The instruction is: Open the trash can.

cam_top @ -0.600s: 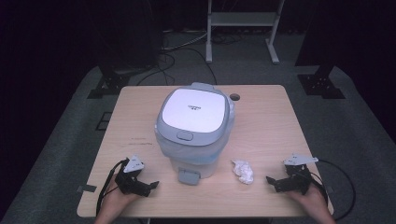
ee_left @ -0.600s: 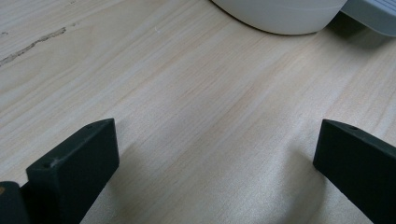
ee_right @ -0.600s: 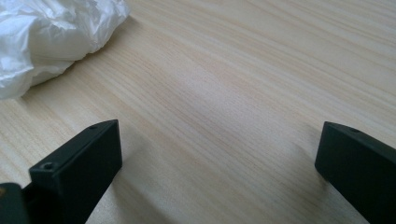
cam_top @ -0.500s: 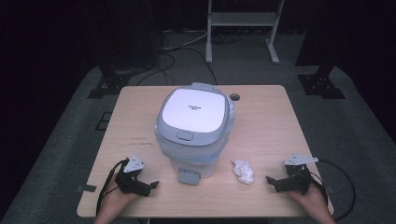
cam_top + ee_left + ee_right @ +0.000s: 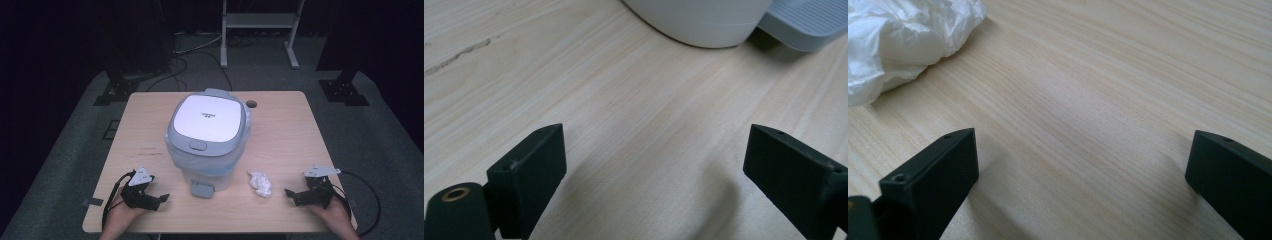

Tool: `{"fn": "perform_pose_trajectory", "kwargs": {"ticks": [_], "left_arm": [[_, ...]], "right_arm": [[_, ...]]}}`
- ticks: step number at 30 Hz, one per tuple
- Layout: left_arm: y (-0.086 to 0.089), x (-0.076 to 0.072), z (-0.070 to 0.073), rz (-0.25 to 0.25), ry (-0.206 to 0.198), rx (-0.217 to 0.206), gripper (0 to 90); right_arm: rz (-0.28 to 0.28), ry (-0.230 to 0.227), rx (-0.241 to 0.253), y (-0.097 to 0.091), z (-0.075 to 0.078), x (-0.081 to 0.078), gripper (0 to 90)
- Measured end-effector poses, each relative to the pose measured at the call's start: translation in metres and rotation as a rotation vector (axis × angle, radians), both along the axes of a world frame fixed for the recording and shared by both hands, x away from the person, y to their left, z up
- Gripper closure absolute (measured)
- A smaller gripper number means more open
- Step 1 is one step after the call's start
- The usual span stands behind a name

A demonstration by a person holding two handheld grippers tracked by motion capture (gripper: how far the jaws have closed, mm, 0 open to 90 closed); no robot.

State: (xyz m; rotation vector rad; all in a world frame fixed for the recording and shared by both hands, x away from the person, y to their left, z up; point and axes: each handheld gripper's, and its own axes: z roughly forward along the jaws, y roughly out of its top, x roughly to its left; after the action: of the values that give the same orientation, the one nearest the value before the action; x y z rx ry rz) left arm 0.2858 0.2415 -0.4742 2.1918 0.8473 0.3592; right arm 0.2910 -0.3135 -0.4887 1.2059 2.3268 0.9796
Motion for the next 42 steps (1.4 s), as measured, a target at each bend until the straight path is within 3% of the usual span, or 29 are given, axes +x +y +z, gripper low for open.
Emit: {"fn": "perform_pose_trajectory", "kwargs": {"ticks": [3, 7, 17, 27, 39, 42], "left_arm": [[-0.001, -0.002, 0.004, -0.016, -0.006, -0.004, 13.2], [-0.002, -0.006, 0.013, -0.025, -0.011, -0.053, 18.6], [0.001, -0.009, 0.025, -0.038, -0.02, -0.094, 27.5], [0.006, -0.012, 0.046, -0.049, -0.044, -0.152, 47.1], [0.006, -0.01, 0.066, -0.094, -0.024, -0.197, 67.7], [0.004, -0.009, 0.072, -0.118, -0.006, -0.214, 77.8]], "right_arm": [[0.0, 0.0, 0.0, 0.0, 0.0, 0.0, 0.0], [0.0, 0.0, 0.0, 0.0, 0.0, 0.0, 0.0], [0.0, 0.0, 0.001, 0.0, 0.0, 0.0, 0.0], [0.0, 0.0, 0.001, 0.0, 0.0, 0.0, 0.0], [0.0, 0.0, 0.001, 0.0, 0.0, 0.0, 0.0], [0.0, 0.0, 0.001, 0.0, 0.0, 0.0, 0.0]]}}
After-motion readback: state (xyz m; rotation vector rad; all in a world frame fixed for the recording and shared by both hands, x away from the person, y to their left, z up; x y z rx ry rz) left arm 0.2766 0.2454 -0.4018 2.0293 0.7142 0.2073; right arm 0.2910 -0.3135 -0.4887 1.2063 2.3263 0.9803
